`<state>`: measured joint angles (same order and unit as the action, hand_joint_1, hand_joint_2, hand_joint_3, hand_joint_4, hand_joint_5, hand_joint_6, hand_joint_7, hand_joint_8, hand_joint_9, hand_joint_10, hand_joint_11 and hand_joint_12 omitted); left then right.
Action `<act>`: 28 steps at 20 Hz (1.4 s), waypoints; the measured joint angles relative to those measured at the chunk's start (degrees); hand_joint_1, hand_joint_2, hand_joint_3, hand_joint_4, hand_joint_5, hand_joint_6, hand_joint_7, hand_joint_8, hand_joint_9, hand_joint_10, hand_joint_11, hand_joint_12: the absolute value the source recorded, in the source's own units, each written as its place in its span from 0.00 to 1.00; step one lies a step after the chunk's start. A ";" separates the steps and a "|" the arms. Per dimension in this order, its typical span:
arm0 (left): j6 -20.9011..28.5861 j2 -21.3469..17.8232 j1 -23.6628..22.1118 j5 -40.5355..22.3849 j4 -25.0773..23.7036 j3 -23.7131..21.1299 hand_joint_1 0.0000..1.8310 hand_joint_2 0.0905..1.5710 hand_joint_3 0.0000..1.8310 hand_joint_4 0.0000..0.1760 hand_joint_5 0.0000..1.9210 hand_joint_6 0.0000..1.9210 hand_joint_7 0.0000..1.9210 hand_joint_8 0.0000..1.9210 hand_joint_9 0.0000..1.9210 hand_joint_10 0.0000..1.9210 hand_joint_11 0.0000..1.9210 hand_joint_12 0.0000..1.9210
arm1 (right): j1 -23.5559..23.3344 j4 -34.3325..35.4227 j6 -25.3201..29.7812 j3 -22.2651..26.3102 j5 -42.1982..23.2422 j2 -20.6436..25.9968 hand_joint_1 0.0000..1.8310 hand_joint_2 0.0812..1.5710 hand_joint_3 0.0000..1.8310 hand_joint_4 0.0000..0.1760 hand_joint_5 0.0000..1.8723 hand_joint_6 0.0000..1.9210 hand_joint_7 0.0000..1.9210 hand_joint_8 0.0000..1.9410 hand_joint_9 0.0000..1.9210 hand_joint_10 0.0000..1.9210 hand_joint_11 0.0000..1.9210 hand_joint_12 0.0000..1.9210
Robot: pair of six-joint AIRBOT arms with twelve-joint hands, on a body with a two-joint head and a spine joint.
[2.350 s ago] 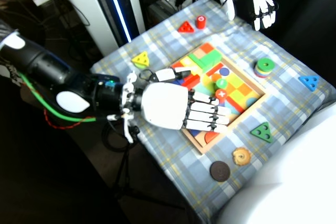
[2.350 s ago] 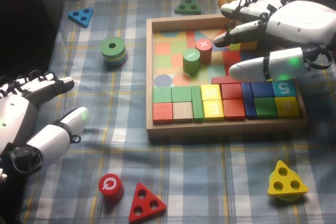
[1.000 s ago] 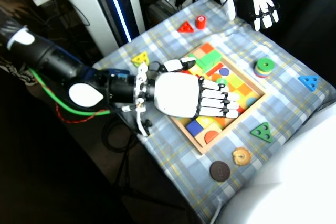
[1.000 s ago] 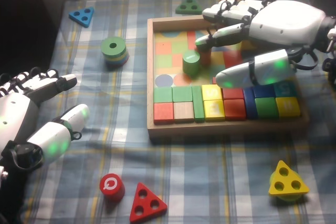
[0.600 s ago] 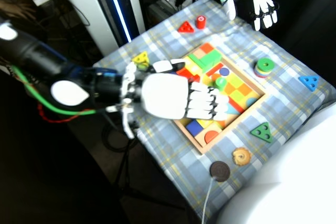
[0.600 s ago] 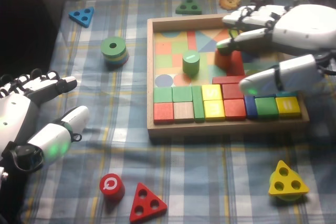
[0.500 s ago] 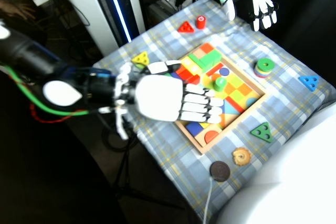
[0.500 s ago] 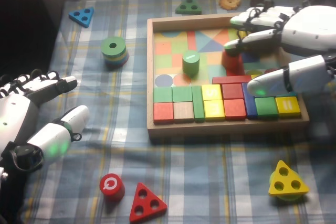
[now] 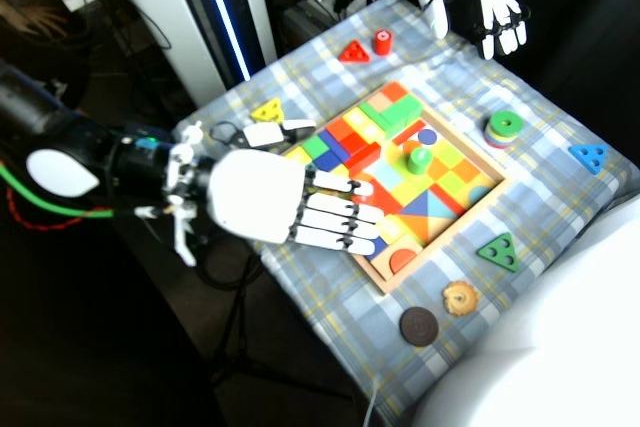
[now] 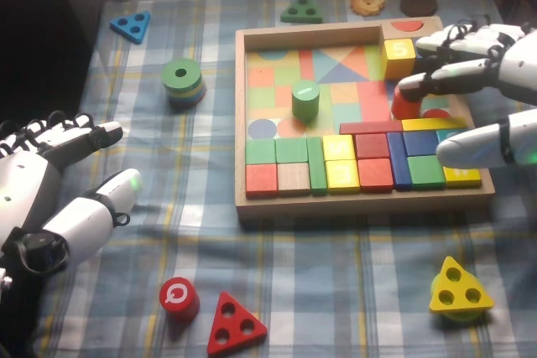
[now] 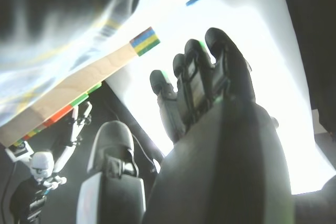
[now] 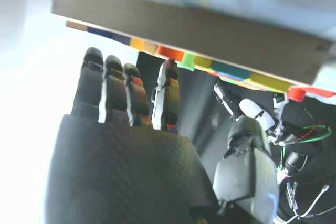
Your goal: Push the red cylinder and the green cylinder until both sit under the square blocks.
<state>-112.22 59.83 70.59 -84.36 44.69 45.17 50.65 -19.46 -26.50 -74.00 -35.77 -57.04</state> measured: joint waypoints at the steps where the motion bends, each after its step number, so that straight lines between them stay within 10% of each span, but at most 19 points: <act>1: -0.02 0.00 0.00 0.00 -0.04 -0.02 0.16 0.80 0.00 0.38 0.28 0.00 0.19 0.00 0.14 0.00 0.00 0.18 | 0.52 0.55 -0.48 0.79 -0.07 0.85 0.00 0.55 0.00 0.76 0.19 0.00 0.00 0.00 0.00 0.00 0.00 0.00; 3: -0.02 0.00 0.00 0.04 0.00 0.00 0.18 0.80 0.00 0.42 0.28 0.00 0.19 0.00 0.14 0.00 0.00 0.18 | 2.25 2.97 -2.54 2.64 -0.46 3.15 0.00 0.56 0.00 0.73 0.19 0.00 0.00 0.00 0.00 0.00 0.00 0.00; 5: 0.00 0.00 0.00 0.17 -0.04 0.00 0.19 0.79 0.00 0.41 0.29 0.00 0.20 0.00 0.14 0.00 0.00 0.16 | 3.19 5.16 -5.03 3.61 -0.72 4.37 0.00 0.53 0.00 0.99 0.20 0.00 0.00 0.00 0.00 0.00 0.00 0.00; 21: 0.00 0.00 0.00 1.01 0.37 0.00 0.21 0.79 0.00 0.43 0.30 0.00 0.20 0.00 0.16 0.00 0.00 0.20 | 3.93 9.70 -7.96 5.68 -2.23 7.34 0.00 0.57 0.01 1.00 0.21 0.00 0.00 0.00 0.00 0.00 0.00 0.00; 23: 0.00 0.00 0.00 1.03 0.42 0.00 0.19 0.79 0.00 0.46 0.30 0.00 0.19 0.00 0.15 0.00 0.00 0.16 | 3.93 10.56 -7.98 6.23 -4.39 7.93 0.00 0.60 0.01 0.68 0.23 0.00 0.00 0.00 0.00 0.00 0.00 0.00; 25: 0.00 0.00 0.00 1.07 0.44 0.00 0.20 0.79 0.00 0.40 0.30 0.00 0.19 0.00 0.15 0.00 0.00 0.15 | 3.93 11.17 -8.02 6.43 -7.21 8.02 0.00 0.60 0.00 0.96 0.22 0.00 0.00 0.00 0.00 0.00 0.00 0.00; 28: 0.22 0.00 0.00 1.09 0.87 0.00 0.22 0.79 0.00 0.37 0.31 0.00 0.20 0.00 0.15 0.00 0.00 0.18 | 2.47 9.90 -8.02 5.81 -8.81 6.54 0.00 0.59 0.00 0.74 0.23 0.00 0.00 0.00 0.00 0.00 0.00 0.00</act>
<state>-112.01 59.83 70.59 -83.26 45.56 45.17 53.12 -9.56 -34.52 -68.18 -44.58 -50.50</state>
